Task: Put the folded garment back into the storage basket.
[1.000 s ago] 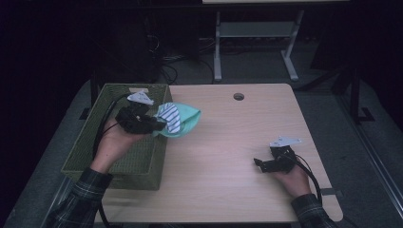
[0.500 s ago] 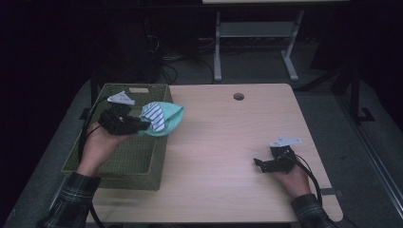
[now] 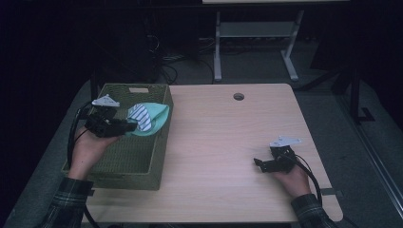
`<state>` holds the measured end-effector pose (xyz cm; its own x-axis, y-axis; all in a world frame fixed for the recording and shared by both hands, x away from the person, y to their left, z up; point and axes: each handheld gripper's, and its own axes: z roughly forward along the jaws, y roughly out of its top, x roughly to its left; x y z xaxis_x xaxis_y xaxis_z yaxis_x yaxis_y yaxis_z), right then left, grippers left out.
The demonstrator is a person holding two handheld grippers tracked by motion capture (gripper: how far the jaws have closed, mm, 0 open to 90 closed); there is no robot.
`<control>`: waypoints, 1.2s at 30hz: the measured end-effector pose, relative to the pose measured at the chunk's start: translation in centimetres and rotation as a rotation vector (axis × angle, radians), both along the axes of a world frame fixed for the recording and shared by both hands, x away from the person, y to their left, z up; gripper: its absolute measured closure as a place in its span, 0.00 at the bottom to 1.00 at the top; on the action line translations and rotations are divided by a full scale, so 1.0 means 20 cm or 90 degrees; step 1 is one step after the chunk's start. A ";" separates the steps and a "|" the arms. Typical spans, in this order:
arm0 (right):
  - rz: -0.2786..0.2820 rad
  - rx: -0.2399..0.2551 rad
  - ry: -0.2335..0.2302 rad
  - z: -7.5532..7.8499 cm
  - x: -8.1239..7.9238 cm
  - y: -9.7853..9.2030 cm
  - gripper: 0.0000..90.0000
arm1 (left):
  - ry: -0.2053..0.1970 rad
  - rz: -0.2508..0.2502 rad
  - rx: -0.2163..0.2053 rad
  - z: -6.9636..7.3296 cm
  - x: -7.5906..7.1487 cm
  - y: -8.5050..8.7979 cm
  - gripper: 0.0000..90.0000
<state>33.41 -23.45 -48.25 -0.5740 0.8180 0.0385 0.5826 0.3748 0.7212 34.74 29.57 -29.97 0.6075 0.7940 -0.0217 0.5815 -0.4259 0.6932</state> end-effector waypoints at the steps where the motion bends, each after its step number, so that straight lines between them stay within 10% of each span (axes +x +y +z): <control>1: 0.000 0.000 0.000 0.00 0.00 0.00 0.13 | 0.002 0.004 0.002 -0.01 0.00 0.01 0.82; 18: 0.000 0.000 0.000 0.00 0.00 0.00 0.13 | 0.012 0.077 -0.012 -0.15 0.00 0.18 0.82; 36: 0.000 0.000 -0.001 0.00 0.00 0.00 0.13 | 0.036 0.074 0.033 -0.37 0.07 0.20 0.82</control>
<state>33.41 -23.46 -48.25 -0.5741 0.8179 0.0374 0.5817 0.3754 0.7216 36.05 33.57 -37.45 0.5096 0.8603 -0.0112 0.6672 -0.3870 0.6364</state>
